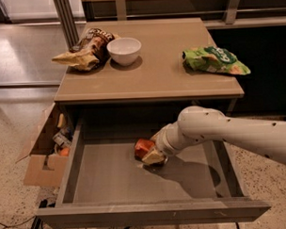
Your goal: Place coke can into top drawer
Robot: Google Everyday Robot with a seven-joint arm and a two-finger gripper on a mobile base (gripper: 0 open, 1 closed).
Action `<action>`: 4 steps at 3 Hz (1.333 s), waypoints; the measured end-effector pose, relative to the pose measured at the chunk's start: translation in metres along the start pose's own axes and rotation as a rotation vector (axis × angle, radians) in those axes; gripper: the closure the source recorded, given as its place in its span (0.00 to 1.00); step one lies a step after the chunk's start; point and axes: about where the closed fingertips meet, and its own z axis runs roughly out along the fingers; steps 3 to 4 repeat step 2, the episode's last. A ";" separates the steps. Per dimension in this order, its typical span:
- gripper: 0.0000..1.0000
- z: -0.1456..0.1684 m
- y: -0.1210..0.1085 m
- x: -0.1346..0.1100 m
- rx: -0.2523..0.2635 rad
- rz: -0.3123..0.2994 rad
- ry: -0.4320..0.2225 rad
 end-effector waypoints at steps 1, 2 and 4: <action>0.00 0.000 0.000 0.000 0.000 0.000 0.000; 0.00 0.000 0.000 0.000 0.000 0.000 0.000; 0.00 0.000 0.000 0.000 0.000 0.000 0.000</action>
Offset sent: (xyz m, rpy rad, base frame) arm 0.0000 0.0000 0.0000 0.0000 0.0000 0.0000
